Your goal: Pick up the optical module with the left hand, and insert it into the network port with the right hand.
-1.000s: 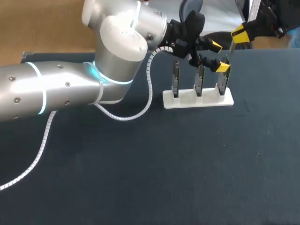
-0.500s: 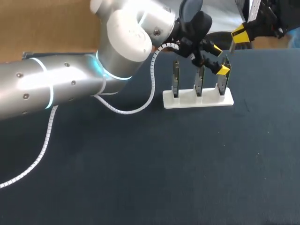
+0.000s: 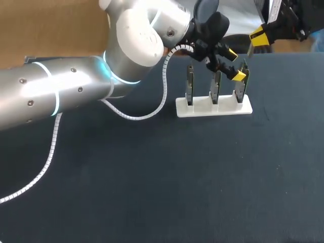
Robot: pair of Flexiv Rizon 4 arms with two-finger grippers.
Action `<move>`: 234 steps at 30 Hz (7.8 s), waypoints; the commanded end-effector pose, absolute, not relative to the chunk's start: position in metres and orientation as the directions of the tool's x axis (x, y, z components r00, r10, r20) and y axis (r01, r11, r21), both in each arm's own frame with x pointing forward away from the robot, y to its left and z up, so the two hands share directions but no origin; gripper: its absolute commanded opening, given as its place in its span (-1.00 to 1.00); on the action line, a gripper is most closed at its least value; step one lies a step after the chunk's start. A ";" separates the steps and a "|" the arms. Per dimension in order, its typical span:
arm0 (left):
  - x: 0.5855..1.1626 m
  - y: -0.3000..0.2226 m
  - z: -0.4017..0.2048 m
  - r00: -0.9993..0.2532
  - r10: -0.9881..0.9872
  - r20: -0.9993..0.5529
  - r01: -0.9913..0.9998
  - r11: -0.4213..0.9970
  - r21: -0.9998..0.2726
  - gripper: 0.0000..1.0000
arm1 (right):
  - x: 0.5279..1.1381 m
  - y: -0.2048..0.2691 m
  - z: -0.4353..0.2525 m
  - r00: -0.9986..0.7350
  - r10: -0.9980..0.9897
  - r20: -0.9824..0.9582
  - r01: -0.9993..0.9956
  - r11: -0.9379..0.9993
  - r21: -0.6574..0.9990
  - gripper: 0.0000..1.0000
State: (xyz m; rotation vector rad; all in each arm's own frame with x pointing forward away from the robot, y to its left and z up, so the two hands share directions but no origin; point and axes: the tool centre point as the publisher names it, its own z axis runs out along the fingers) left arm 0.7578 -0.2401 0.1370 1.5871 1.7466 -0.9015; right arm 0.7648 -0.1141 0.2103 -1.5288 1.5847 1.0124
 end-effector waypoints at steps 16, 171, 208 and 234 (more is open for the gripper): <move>0.760 -0.242 0.132 -0.092 0.608 -0.789 0.995 0.036 -0.088 1.00 | 0.766 -0.115 0.209 -0.058 -0.447 -0.893 -0.998 -0.002 0.066 -1.00; 0.756 -0.241 0.129 -0.089 0.622 -0.778 0.996 0.038 -0.083 1.00 | 0.771 -0.111 0.188 0.021 -0.453 -0.891 -0.997 -0.076 0.015 -1.00; 0.756 -0.241 0.129 -0.089 0.622 -0.778 0.996 0.038 -0.083 1.00 | 0.766 -0.116 0.140 -0.096 -0.509 -0.856 -0.986 -0.068 0.151 -1.00; 0.756 -0.241 0.129 -0.089 0.622 -0.778 0.996 0.038 -0.083 1.00 | 0.760 -0.109 0.125 -0.101 -0.557 -0.824 -0.982 -0.077 0.172 -1.00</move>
